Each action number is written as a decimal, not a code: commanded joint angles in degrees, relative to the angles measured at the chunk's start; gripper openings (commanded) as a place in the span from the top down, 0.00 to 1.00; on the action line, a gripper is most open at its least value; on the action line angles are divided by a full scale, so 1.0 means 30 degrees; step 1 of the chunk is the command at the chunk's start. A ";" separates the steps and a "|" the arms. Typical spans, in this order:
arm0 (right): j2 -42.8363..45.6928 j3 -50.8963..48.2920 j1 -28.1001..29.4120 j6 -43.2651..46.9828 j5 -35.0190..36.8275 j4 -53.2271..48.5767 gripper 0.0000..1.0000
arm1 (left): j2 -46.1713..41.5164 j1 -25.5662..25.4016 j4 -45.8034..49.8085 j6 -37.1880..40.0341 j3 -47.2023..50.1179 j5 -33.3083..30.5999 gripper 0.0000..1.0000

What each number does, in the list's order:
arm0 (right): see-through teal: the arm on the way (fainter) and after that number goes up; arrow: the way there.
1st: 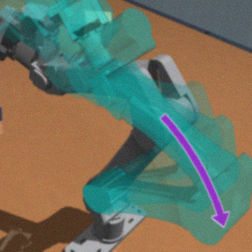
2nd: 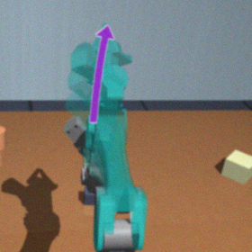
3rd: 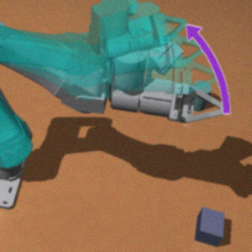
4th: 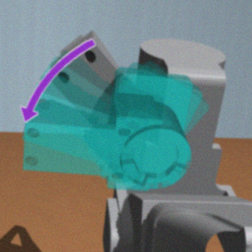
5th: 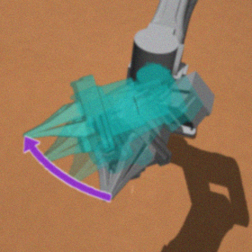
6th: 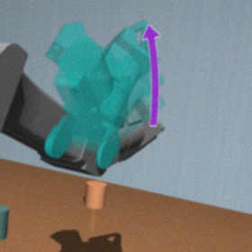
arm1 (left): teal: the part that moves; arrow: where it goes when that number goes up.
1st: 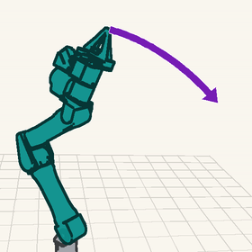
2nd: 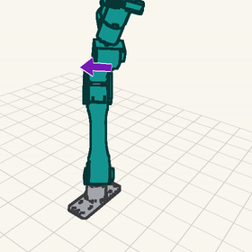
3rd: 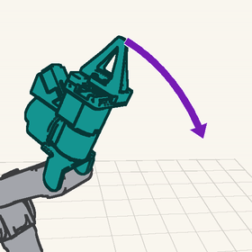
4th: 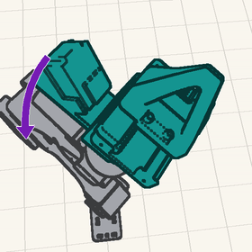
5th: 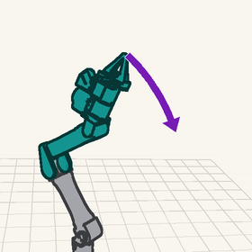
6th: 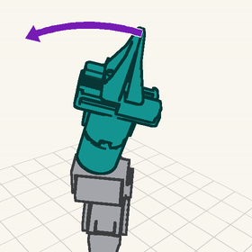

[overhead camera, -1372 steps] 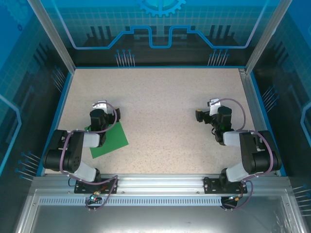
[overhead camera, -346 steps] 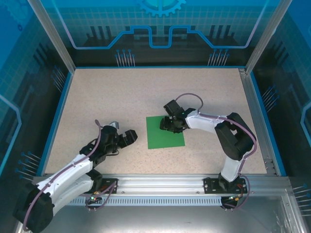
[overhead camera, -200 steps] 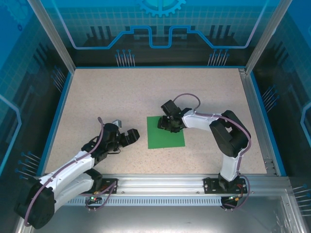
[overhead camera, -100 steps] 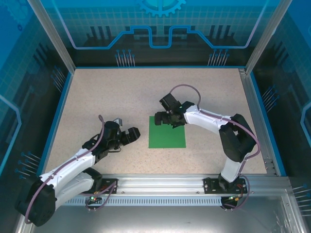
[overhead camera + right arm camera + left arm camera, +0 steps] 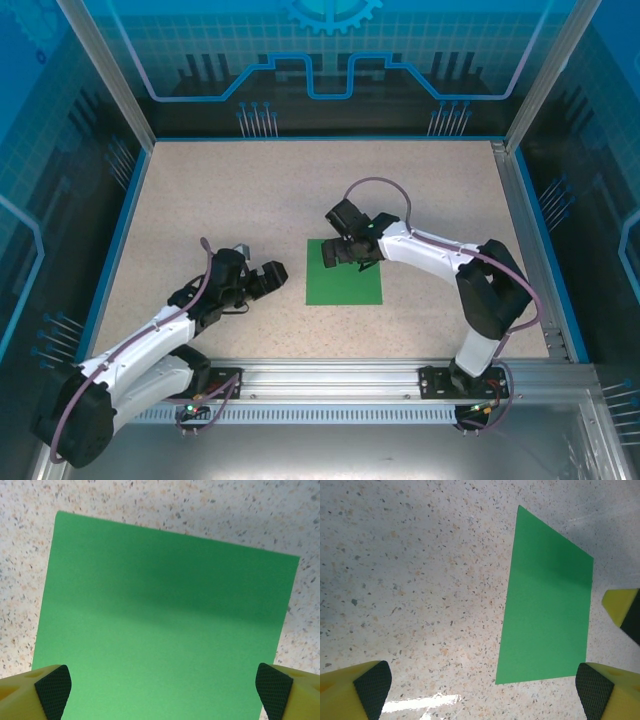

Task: Fold a paper plane with a square sheet of paper (pick it up from the middle)
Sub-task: Move the square sheet of paper to the center of the table, then fold the square sheet of paper in half at the center of the table.

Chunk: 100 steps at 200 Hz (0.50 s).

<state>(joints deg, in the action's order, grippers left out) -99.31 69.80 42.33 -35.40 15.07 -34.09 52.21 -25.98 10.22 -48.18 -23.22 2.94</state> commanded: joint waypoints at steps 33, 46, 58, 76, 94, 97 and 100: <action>-0.0359 0.0070 -0.0037 -0.0579 -0.1159 -0.0996 0.01 | -0.0118 0.0081 -0.0146 -0.0986 -0.0477 0.1210 0.01; -0.0384 -0.0163 -0.0276 -0.0776 -0.1855 -0.0591 0.01 | -0.0087 0.0063 -0.0109 -0.0916 -0.0569 0.1330 0.01; -0.0478 -0.0363 -0.0469 -0.0857 -0.2568 -0.0189 0.01 | -0.0117 0.0080 -0.0168 -0.0937 -0.0579 0.1342 0.01; -0.0804 -0.0457 -0.0689 -0.0976 -0.3331 0.0066 0.02 | -0.0118 0.0096 -0.0351 -0.1105 -0.0507 0.1029 0.01; -0.1079 -0.0381 -0.0742 -0.1014 -0.3294 -0.0003 0.04 | -0.0055 0.0090 -0.0418 -0.1238 -0.0515 0.0798 0.01; -0.1156 -0.0334 -0.0748 -0.0990 -0.3247 -0.0093 0.04 | -0.0032 0.0073 -0.0414 -0.1211 -0.0524 0.0780 0.01; -0.1217 -0.0280 -0.0735 -0.0962 -0.3238 -0.0141 0.05 | -0.0004 0.0089 -0.0392 -0.1184 -0.0536 0.0771 0.01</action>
<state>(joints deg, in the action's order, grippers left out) -101.10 69.19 40.77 -37.45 7.51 -34.11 52.21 -25.98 10.00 -50.98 -23.22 5.23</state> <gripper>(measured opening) 0.966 0.986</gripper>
